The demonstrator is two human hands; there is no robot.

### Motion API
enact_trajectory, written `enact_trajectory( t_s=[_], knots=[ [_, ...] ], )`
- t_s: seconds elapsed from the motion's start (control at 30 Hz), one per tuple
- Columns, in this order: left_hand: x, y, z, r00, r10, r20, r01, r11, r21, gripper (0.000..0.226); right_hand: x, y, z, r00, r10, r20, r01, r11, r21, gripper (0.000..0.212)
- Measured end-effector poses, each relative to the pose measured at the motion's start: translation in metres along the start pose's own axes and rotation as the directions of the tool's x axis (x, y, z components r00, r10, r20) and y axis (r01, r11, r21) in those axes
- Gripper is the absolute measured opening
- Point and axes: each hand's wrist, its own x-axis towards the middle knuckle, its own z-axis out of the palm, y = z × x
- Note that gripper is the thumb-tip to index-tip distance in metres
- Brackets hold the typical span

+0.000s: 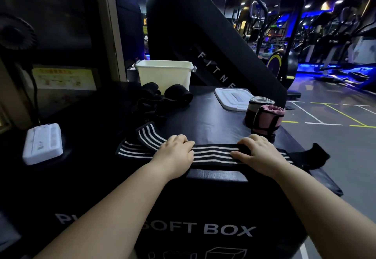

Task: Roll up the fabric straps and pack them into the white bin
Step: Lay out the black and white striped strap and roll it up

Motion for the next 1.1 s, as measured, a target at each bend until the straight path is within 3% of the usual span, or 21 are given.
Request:
enact_trajectory(
  t_s=[0.17,0.27,0.37,0.5,0.77,0.97,1.1],
  knots=[
    [0.005,0.001,0.006,1.0,0.001,-0.002,-0.001,1.0,0.018,0.041,0.01,-0.021,-0.011,0.997,-0.08,-0.006,0.079,0.995,-0.052,0.048],
    [0.007,0.002,0.006,1.0,0.006,0.006,-0.007,1.0,0.02,0.044,0.02,-0.052,-0.009,0.987,-0.148,-0.066,0.153,0.985,0.081,0.042],
    [0.007,0.001,0.005,1.0,0.004,0.003,-0.004,1.0,0.028,0.047,0.024,-0.076,0.009,0.99,-0.134,-0.037,0.138,0.975,0.172,0.036],
    [0.01,-0.012,-0.004,0.999,-0.034,-0.023,0.034,0.999,0.02,0.046,0.023,-0.076,0.024,0.995,-0.097,0.0,0.097,0.994,0.052,0.042],
    [0.011,-0.051,-0.015,0.997,-0.046,-0.059,0.046,0.999,-0.006,0.031,0.025,-0.078,0.028,0.994,-0.113,-0.003,0.113,0.993,0.04,0.041],
    [0.01,-0.054,-0.016,0.982,-0.02,-0.187,0.028,0.999,0.041,0.03,0.027,-0.079,0.027,0.995,-0.095,0.027,0.093,0.993,0.071,0.042],
    [0.011,-0.059,-0.018,0.991,-0.055,-0.123,0.06,0.997,0.043,0.031,0.029,-0.078,0.024,0.994,-0.084,0.069,0.078,0.994,0.079,0.046]
  ],
)
